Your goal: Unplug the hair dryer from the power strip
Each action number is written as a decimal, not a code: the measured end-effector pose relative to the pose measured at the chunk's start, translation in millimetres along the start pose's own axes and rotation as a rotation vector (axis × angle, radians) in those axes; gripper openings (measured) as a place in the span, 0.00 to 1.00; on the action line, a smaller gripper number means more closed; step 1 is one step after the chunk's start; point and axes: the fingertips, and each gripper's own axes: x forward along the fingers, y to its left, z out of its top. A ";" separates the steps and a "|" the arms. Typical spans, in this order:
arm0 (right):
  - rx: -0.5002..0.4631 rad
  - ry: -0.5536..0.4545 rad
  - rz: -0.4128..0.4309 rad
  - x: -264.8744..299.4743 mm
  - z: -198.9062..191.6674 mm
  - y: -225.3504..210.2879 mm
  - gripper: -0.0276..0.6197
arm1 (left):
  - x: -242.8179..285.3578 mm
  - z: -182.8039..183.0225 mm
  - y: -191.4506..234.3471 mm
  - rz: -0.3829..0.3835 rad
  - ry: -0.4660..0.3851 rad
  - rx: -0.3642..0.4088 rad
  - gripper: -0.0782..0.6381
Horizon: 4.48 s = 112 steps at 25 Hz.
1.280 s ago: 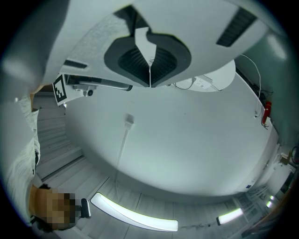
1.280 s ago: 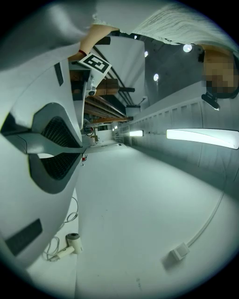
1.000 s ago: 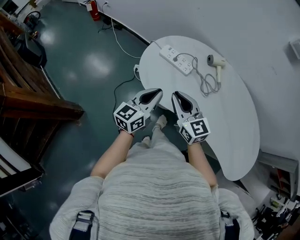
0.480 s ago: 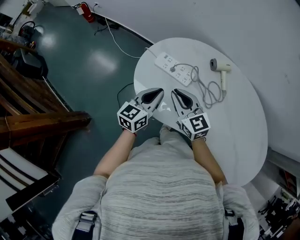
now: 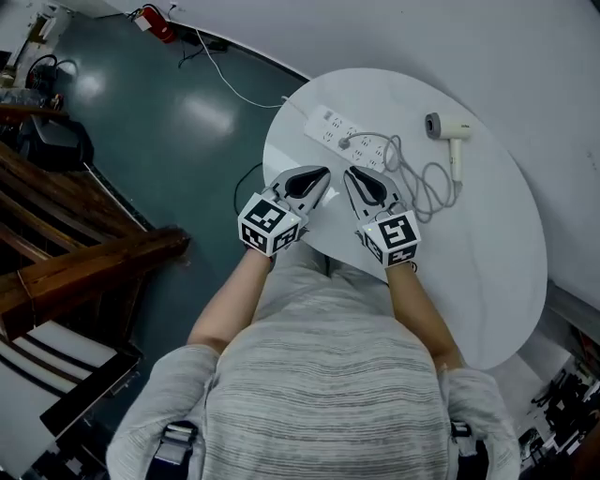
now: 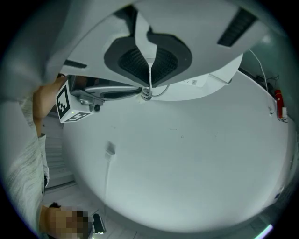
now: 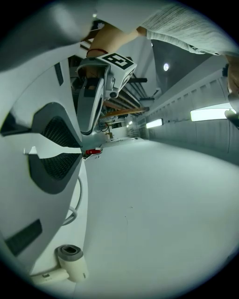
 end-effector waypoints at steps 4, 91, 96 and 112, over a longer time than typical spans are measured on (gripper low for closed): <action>0.007 0.047 -0.058 17.2 -11.7 -14.2 0.09 | 18.1 -7.0 17.8 -0.068 0.079 0.069 0.12; -0.165 0.636 -0.192 87.1 -61.7 -57.7 0.13 | 132.5 -93.5 66.1 -0.789 0.668 1.104 0.75; -0.164 0.657 -0.180 86.8 -61.1 -56.3 0.13 | 130.5 -91.5 64.8 -0.797 0.667 1.107 0.75; -0.084 0.662 -0.174 86.6 -59.5 -63.1 0.13 | 133.4 -93.6 65.6 -0.786 0.668 1.094 0.75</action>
